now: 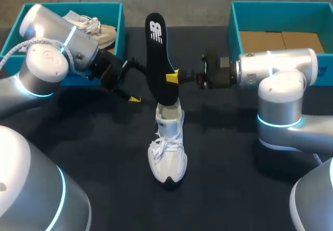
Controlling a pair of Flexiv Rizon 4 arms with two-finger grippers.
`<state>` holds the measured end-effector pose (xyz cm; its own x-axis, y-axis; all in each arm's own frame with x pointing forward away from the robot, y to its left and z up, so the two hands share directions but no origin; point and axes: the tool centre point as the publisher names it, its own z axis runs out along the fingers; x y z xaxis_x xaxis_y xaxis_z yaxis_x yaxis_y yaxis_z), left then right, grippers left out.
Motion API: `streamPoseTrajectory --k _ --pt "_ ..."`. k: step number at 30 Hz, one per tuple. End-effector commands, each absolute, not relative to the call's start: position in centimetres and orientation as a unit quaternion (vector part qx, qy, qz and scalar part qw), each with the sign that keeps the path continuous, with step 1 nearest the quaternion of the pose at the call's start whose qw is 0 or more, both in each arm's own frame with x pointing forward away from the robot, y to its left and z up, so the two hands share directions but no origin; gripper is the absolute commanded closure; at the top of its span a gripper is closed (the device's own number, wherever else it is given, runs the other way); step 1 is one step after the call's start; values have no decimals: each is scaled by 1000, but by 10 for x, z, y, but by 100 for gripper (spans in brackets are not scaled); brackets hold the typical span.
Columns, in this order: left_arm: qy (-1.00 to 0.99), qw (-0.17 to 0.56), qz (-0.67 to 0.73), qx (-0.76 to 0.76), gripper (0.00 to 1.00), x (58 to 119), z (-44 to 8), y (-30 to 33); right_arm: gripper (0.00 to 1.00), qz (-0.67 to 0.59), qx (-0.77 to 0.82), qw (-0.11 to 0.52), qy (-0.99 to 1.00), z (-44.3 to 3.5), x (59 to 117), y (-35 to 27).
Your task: Take the shoe out of the shoebox, open the shoe tongue, remove and reinsert the insole, then place the shoe into the shoebox
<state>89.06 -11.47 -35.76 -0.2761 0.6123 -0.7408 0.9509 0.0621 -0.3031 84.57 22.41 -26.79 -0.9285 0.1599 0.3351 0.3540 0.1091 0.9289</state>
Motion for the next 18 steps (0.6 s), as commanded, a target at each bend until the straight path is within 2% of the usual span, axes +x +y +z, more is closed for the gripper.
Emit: streamPoseTrajectory --k 1,12,18 --pt "696 216 -392 562 0 891 -358 -115 100 -647 -170 74 -739 -266 844 225" --pt "696 216 -392 562 0 891 -358 -115 100 -648 -185 66 -736 -272 841 211" --pt "696 216 -392 562 0 891 -358 -115 100 -643 -206 93 -731 -289 849 212"
